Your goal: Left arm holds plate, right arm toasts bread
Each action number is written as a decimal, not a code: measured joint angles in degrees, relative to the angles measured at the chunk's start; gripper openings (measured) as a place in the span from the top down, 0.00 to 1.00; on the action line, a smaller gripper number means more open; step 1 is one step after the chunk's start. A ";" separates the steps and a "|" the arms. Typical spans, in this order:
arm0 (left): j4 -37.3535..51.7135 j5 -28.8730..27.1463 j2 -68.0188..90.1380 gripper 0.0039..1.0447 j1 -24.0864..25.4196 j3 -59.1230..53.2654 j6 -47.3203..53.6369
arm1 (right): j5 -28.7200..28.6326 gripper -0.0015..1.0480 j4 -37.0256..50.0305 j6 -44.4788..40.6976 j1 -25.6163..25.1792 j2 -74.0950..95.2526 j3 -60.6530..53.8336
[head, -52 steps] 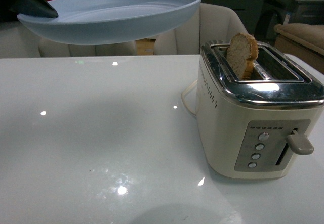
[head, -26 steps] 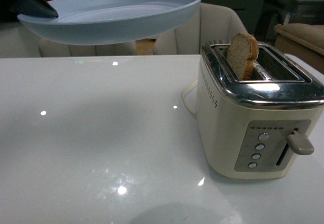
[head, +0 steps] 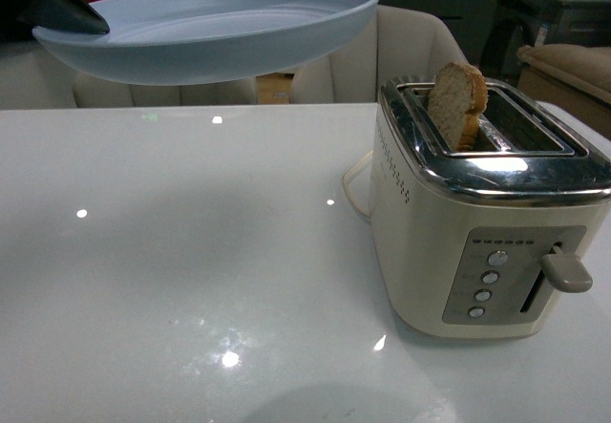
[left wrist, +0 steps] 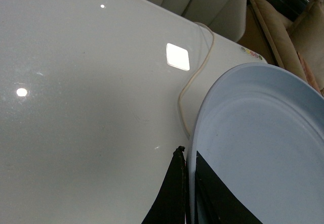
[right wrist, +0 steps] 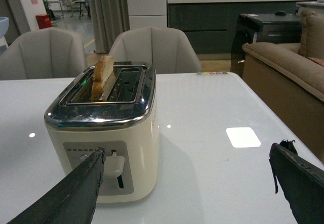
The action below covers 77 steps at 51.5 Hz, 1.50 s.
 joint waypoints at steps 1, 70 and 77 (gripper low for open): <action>0.00 0.00 0.00 0.98 0.00 0.00 0.00 | 0.00 0.06 0.00 0.00 0.00 0.00 0.00; 12.13 -9.38 22.32 0.98 13.88 1.09 13.53 | 0.00 0.06 0.00 0.00 0.00 0.00 0.00; 13.35 -9.99 27.34 0.98 14.01 1.01 13.05 | 0.02 0.06 0.00 0.00 0.00 0.00 0.00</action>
